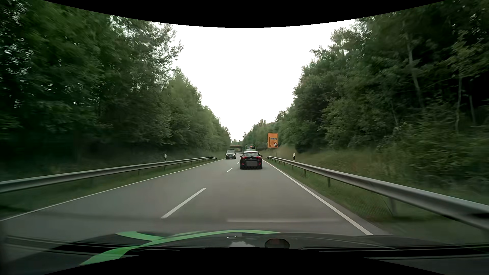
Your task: Follow the waypoints while adhering to traffic rules and regulations
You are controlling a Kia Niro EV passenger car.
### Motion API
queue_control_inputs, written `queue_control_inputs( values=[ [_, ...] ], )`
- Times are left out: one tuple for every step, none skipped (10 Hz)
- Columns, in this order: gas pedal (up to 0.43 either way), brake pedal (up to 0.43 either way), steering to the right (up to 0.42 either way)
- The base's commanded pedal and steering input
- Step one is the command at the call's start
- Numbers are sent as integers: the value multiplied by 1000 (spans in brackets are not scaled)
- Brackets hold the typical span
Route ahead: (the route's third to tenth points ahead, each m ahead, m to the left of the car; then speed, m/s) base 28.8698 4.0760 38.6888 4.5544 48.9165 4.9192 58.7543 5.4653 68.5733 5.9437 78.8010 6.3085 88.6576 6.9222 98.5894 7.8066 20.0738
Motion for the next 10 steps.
queue_control_inputs(
  values=[
    [358,0,-6],
    [370,0,-6],
    [370,0,-6],
    [378,0,-6],
    [378,0,-6],
    [378,0,-6],
    [331,0,-7],
    [280,0,-7],
    [248,0,-7],
    [248,0,-7]
  ],
)
